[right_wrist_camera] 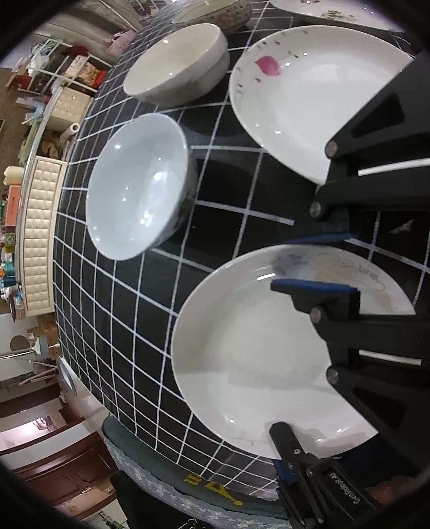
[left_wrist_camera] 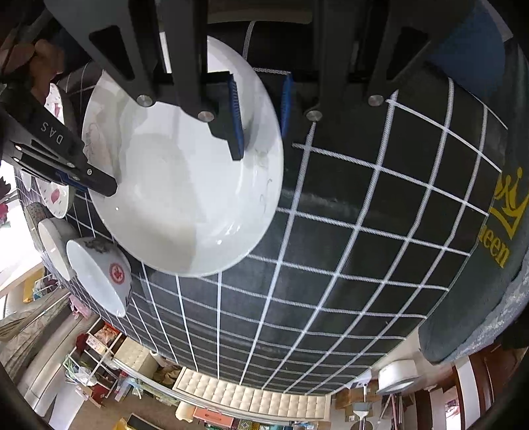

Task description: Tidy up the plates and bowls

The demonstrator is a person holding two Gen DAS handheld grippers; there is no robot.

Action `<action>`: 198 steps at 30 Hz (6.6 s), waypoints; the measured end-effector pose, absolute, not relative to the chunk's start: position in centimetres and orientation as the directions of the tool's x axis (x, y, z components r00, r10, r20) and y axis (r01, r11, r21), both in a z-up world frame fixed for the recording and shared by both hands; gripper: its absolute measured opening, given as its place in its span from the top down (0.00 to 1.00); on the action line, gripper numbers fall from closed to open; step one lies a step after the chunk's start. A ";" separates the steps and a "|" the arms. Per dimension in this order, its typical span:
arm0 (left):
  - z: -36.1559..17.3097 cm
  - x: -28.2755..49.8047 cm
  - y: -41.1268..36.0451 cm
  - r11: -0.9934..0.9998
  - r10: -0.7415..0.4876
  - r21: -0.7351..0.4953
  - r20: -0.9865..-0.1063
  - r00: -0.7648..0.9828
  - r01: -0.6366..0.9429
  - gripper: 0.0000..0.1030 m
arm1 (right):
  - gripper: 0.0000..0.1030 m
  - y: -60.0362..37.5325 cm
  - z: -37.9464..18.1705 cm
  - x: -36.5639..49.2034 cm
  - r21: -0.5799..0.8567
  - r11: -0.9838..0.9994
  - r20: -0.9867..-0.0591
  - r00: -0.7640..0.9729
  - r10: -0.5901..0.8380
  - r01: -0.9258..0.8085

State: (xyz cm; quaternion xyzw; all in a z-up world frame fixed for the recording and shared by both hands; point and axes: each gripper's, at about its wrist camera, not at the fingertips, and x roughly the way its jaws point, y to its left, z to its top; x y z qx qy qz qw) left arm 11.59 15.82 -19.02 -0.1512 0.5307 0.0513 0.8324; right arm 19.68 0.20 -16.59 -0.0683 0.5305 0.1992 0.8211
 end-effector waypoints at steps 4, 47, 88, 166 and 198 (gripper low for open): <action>-18.9 11.5 15.6 0.951 -0.067 -0.187 -0.900 0.431 -0.244 0.82 | 0.77 -1.0 -14.6 18.8 0.099 0.911 -0.875 0.401 0.272 -0.401; -15.1 14.9 -3.2 0.981 -0.194 -0.178 -0.887 0.419 0.077 0.65 | 0.38 -20.3 -14.1 18.0 0.082 0.982 -0.871 0.468 0.153 -0.168; -16.3 15.7 -3.7 0.980 -0.193 -0.151 -0.889 0.414 0.133 0.85 | 0.75 -19.1 -13.3 16.7 0.141 0.982 -0.867 0.464 0.184 -0.126; -7.7 8.2 8.6 0.990 -0.045 -0.115 -0.803 0.594 -0.081 0.74 | 0.44 -8.4 -5.8 13.4 0.134 0.937 -0.756 0.578 0.308 -0.323; -2.1 12.1 -12.9 0.964 -0.232 -0.083 -0.724 0.650 0.253 0.54 | 0.25 -28.8 -2.4 13.9 0.105 0.993 -0.734 0.669 0.117 -0.059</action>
